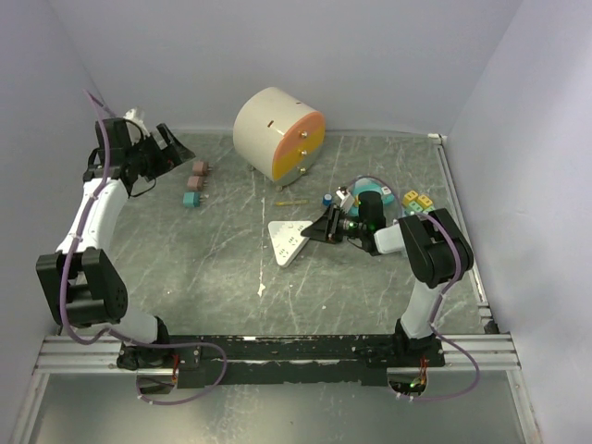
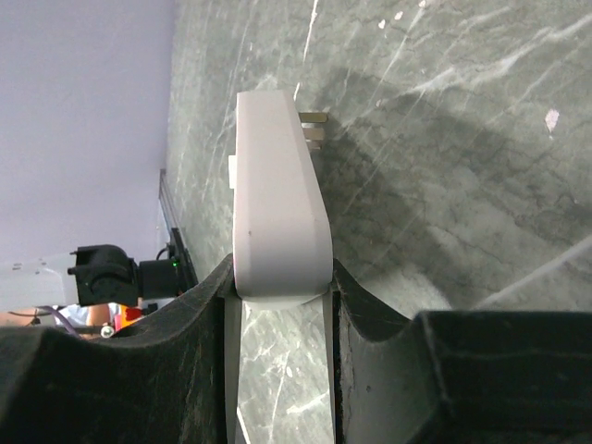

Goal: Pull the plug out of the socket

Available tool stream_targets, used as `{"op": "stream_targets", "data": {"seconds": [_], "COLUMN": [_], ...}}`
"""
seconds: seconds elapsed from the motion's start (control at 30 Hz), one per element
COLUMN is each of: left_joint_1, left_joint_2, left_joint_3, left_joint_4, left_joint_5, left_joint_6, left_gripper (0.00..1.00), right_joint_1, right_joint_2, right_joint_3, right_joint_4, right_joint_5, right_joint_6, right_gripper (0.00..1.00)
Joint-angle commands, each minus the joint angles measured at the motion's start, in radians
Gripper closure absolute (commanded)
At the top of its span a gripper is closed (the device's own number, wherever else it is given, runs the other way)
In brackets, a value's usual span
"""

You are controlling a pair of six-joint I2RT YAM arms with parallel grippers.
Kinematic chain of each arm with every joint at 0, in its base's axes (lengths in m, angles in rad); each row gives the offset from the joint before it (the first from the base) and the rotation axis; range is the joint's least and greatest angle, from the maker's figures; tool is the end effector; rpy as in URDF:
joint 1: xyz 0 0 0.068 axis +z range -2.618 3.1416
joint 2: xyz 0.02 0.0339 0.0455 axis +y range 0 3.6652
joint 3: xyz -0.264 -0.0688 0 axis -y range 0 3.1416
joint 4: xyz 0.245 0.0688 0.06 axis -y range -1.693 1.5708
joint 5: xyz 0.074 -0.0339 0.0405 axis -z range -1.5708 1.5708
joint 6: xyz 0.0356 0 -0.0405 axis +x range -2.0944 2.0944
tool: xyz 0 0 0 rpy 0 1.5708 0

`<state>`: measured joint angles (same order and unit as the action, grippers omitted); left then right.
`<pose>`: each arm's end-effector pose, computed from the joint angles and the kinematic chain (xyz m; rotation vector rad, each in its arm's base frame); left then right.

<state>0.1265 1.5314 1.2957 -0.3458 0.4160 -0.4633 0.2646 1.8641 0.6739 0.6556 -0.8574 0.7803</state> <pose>0.3499 0.0300 0.3199 -0.3909 2.1295 -0.6421 0.3084 0.1114 0.1115 0.0068 2.2701 1.4950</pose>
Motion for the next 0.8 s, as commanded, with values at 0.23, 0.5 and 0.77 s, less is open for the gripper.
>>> {"op": "stream_targets", "data": {"seconds": [0.23, 0.5, 0.77], "left_joint_1": [-0.129, -0.234, -0.247], "left_joint_2": [-0.073, -0.100, -0.117], "left_joint_3": [-0.012, 0.001, 0.020], "left_joint_4": [0.042, 0.031, 0.004], "left_joint_5": [0.123, 0.132, 0.140], "left_joint_6": [0.016, 0.026, 0.031], "left_gripper": [0.01, 0.00, 0.01], "right_joint_1": [-0.082, -0.245, -0.324], "right_joint_2": [-0.100, -0.450, -0.877], "right_joint_3": [-0.176, -0.353, -0.297], "right_joint_4": [-0.218, -0.399, -0.916], "right_joint_5": [0.184, 0.310, 0.701], "right_joint_6": [-0.081, -0.047, -0.046], "right_gripper": [1.00, 1.00, 1.00]}}
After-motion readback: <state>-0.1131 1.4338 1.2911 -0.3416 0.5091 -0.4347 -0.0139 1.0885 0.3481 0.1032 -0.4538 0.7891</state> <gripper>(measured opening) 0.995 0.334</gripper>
